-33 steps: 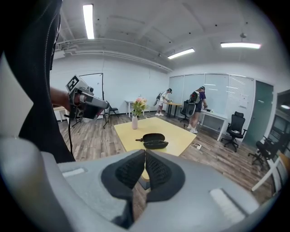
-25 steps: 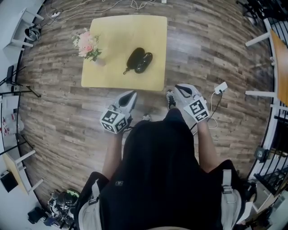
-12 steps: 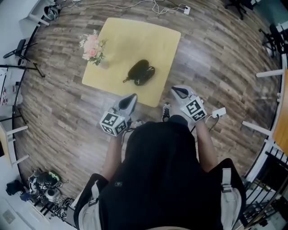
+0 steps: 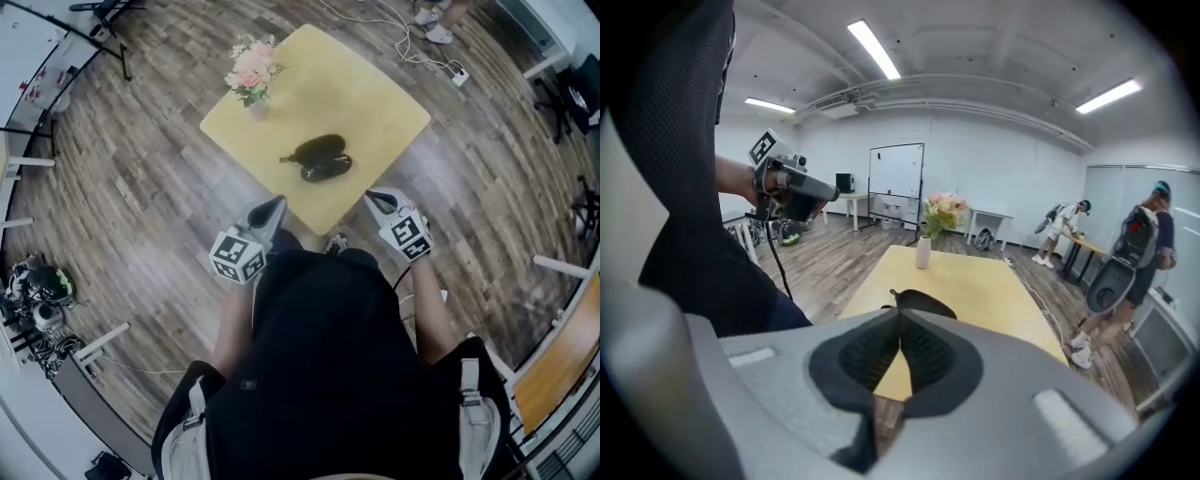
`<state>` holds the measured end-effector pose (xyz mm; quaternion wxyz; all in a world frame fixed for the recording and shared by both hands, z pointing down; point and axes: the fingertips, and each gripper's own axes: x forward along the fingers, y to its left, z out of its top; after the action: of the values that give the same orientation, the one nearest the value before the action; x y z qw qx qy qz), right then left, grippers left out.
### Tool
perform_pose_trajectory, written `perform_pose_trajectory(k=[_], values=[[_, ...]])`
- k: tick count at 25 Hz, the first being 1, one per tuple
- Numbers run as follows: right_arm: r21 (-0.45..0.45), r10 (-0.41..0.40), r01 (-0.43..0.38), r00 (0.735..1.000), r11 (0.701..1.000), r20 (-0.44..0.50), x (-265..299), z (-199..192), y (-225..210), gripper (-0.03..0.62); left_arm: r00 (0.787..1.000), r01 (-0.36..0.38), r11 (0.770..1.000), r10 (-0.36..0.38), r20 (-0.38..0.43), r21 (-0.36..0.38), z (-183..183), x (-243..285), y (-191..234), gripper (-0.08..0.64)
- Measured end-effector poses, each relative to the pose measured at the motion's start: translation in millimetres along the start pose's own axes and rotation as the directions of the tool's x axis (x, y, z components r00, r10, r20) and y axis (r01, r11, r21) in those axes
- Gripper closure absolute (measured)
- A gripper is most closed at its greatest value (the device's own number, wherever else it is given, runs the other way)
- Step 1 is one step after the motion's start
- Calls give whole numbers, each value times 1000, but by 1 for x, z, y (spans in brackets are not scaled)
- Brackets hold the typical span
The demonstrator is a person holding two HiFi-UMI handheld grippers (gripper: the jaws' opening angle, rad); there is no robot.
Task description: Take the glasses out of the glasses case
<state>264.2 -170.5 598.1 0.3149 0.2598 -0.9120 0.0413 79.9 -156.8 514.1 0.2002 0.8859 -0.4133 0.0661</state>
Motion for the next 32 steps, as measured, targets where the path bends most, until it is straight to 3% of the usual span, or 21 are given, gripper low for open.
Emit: perform_pose_trajectory(k=[5, 10, 15, 20, 27, 30, 32], values=[[-83, 57, -60, 998, 995, -33, 38, 25, 5, 588, 999, -41, 998, 42, 19, -55, 6, -23, 27, 549], [-29, -34, 34, 999, 999, 11, 63, 52, -11, 588, 1000, -20, 998, 21, 4, -56, 11, -21, 58, 549], [9, -98, 98, 995, 995, -32, 77, 50, -28, 588, 998, 54, 998, -55, -22, -44, 25, -1, 86, 549], [-38, -159, 155, 977, 987, -142, 100, 34, -46, 588, 991, 130, 991, -130, -35, -7, 45, 19, 113, 549], [-23, -136, 134, 966, 991, -219, 146, 32, -43, 588, 979, 192, 981, -193, -63, -23, 46, 33, 159, 549], [-53, -124, 114, 954, 992, -273, 165, 22, -35, 586, 968, 241, 970, -241, -73, -16, 50, 43, 168, 549], [-88, -114, 90, 939, 992, -324, 178, 12, -29, 550, 958, 275, 961, -275, -82, -12, 50, 47, 173, 549]])
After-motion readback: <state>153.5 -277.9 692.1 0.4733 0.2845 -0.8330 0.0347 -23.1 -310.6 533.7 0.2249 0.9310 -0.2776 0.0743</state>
